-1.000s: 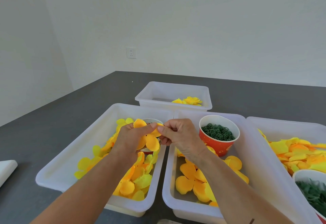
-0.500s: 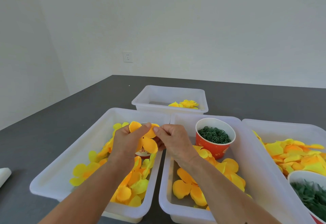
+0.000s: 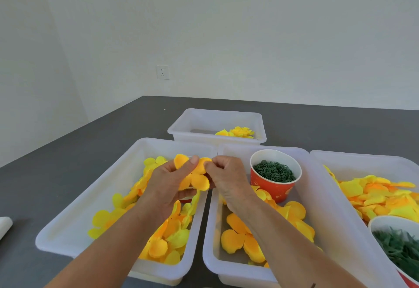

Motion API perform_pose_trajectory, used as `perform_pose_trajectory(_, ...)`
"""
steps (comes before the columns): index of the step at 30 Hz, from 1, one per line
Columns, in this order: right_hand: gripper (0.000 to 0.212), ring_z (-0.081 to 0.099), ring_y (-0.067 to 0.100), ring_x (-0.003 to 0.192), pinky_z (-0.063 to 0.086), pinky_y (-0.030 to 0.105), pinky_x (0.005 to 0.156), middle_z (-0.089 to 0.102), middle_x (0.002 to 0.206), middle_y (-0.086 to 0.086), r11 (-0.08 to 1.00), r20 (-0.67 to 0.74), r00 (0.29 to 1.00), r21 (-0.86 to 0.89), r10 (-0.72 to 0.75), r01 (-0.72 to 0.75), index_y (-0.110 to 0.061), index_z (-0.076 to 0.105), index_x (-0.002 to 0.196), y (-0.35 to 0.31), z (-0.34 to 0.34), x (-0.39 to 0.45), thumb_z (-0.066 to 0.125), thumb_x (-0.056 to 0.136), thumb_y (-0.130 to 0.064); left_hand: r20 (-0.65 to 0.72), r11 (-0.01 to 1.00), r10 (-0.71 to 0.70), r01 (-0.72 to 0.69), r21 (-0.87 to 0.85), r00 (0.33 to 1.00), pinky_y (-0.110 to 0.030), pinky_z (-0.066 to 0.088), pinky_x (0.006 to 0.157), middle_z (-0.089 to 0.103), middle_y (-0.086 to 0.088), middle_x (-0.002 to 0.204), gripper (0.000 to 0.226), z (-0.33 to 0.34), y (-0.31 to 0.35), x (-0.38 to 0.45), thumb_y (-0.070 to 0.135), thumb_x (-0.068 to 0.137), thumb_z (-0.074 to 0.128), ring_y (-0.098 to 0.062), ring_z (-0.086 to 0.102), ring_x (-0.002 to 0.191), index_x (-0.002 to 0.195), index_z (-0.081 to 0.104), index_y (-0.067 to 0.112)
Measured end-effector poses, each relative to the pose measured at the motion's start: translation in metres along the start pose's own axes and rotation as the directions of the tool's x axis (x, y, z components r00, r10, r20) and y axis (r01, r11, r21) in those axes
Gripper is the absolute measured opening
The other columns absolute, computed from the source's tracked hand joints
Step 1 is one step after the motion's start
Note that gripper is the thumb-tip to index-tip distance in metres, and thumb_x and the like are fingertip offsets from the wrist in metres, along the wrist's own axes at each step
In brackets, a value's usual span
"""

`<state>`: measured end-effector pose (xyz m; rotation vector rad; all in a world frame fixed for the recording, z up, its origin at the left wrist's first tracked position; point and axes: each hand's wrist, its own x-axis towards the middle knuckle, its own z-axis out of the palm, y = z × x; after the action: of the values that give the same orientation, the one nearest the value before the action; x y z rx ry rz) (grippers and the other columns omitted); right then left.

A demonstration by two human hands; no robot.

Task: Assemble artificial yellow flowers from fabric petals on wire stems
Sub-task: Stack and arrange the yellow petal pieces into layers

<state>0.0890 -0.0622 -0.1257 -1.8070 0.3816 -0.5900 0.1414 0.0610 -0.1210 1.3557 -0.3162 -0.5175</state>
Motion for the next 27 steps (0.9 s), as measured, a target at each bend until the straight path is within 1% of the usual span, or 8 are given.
perform_pose_trajectory(3,0.018,0.060,0.023,0.061,0.059,0.040,0.061,0.060,0.067,0.018,0.992,-0.113,0.990,0.108,0.083,-0.071,0.004,0.060,0.071,0.002,-0.006,0.003,0.054,0.085,-0.004,0.017,1.000,0.023,-0.022,-0.018,1.000,-0.025,0.054,0.054,0.071,-0.014,0.079,0.034,0.000,-0.001,-0.001,0.018,0.069,0.074,-0.019,0.067,0.065,0.098,0.067,0.001)
perform_pose_trajectory(5,0.013,0.066,0.016,0.059,0.057,0.027,0.055,0.067,0.075,0.013,0.963,-0.034,0.992,0.246,0.121,-0.109,-0.004,0.063,0.078,-0.004,-0.008,0.000,0.054,0.084,0.002,-0.051,0.998,0.032,-0.034,-0.049,0.998,-0.021,0.053,0.049,0.070,-0.013,0.069,0.011,-0.002,-0.003,0.000,0.003,0.079,0.067,-0.017,0.066,0.057,0.089,0.067,-0.001)
perform_pose_trajectory(7,0.018,0.067,0.016,0.067,0.058,0.026,0.059,0.070,0.086,0.014,0.950,0.070,0.991,0.285,0.114,-0.130,-0.011,0.064,0.085,-0.006,-0.009,-0.002,0.058,0.081,0.005,-0.113,0.999,0.051,-0.052,-0.005,0.992,-0.021,0.052,0.048,0.066,-0.011,0.060,0.005,-0.004,-0.004,0.002,-0.003,0.079,0.066,-0.017,0.062,0.053,0.082,0.067,-0.001)
perform_pose_trajectory(10,0.023,0.066,0.015,0.078,0.056,0.033,0.073,0.071,0.089,0.009,0.985,0.173,0.985,0.169,0.005,-0.034,-0.015,0.067,0.088,-0.007,-0.011,-0.002,0.069,0.072,0.002,-0.103,0.990,0.091,-0.078,0.120,0.991,-0.021,0.050,0.046,0.063,-0.006,0.054,0.010,-0.004,-0.004,0.000,-0.004,0.074,0.070,-0.014,0.058,0.048,0.083,0.067,-0.001)
perform_pose_trajectory(12,0.019,0.063,0.017,0.075,0.056,0.037,0.074,0.070,0.084,0.014,0.994,0.198,0.979,0.110,-0.047,0.026,-0.007,0.068,0.087,-0.007,-0.013,-0.003,0.077,0.071,-0.006,-0.081,0.985,0.109,-0.097,0.143,0.991,-0.020,0.048,0.045,0.065,-0.008,0.057,0.012,-0.002,-0.004,-0.001,-0.004,0.072,0.072,-0.013,0.058,0.046,0.081,0.065,0.000)
perform_pose_trajectory(16,0.008,0.062,0.015,0.069,0.055,0.031,0.068,0.069,0.071,0.009,0.990,0.216,0.972,0.129,-0.090,0.063,-0.006,0.070,0.079,-0.006,-0.015,-0.003,0.074,0.077,-0.012,-0.044,0.992,0.119,-0.117,0.055,0.992,-0.020,0.052,0.052,0.070,-0.012,0.068,0.012,-0.002,-0.003,-0.002,-0.001,0.072,0.072,-0.016,0.065,0.057,0.083,0.068,-0.003)
perform_pose_trajectory(20,0.011,0.059,0.014,0.067,0.051,0.030,0.064,0.066,0.075,0.017,0.997,0.137,0.989,0.066,-0.057,0.048,-0.004,0.068,0.081,-0.005,-0.012,0.000,0.069,0.082,-0.015,-0.037,0.992,0.113,-0.115,-0.060,0.993,-0.018,0.053,0.054,0.073,-0.011,0.075,0.010,0.000,0.000,-0.006,0.002,0.080,0.065,-0.015,0.069,0.062,0.087,0.072,0.002)
perform_pose_trajectory(27,0.017,0.058,0.003,0.055,0.048,0.018,0.052,0.064,0.057,-0.005,0.992,0.154,0.987,0.124,-0.044,0.025,-0.020,0.069,0.064,-0.004,-0.013,-0.002,0.074,0.077,-0.009,-0.085,0.990,0.130,-0.124,0.068,0.988,-0.021,0.053,0.052,0.071,-0.011,0.069,0.011,-0.002,-0.001,-0.003,0.003,0.086,0.060,-0.016,0.066,0.057,0.085,0.070,0.000)
